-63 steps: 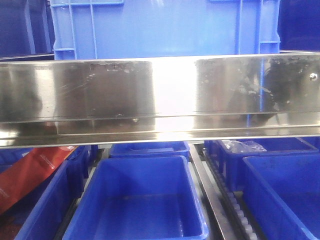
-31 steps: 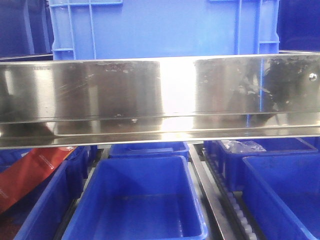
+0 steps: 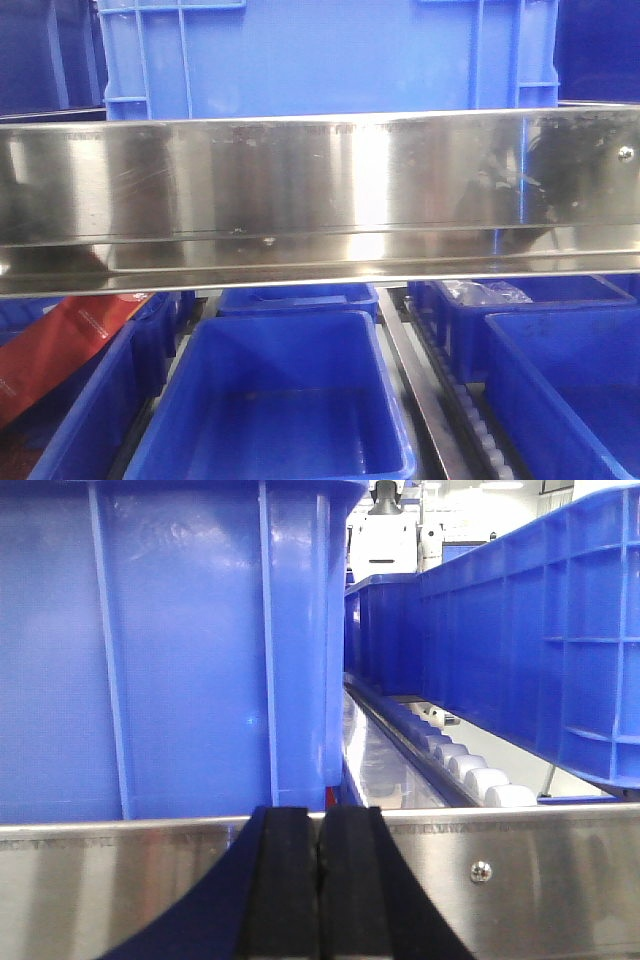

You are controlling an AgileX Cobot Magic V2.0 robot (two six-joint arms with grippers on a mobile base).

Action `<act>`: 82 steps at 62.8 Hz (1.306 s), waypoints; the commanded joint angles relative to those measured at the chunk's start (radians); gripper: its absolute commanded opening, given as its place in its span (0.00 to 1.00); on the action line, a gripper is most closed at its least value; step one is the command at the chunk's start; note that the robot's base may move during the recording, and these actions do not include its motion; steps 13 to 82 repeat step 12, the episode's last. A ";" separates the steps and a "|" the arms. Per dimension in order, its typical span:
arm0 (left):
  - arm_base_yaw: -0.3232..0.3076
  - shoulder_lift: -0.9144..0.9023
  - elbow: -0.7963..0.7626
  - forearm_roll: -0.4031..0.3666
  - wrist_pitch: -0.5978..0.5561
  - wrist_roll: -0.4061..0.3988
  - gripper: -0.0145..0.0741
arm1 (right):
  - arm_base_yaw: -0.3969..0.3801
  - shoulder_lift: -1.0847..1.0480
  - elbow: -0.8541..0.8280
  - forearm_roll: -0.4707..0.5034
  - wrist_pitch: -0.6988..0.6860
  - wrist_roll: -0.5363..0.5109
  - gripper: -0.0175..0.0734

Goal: Place valve from conveyor to right shelf box

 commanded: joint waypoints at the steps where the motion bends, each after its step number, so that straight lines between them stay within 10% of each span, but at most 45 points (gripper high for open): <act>1: 0.002 -0.005 -0.001 0.005 -0.020 -0.006 0.04 | -0.004 -0.004 0.000 -0.007 -0.017 -0.002 0.01; 82: 0.002 -0.005 -0.001 0.005 -0.020 -0.006 0.04 | -0.004 -0.004 0.000 -0.007 -0.017 -0.002 0.01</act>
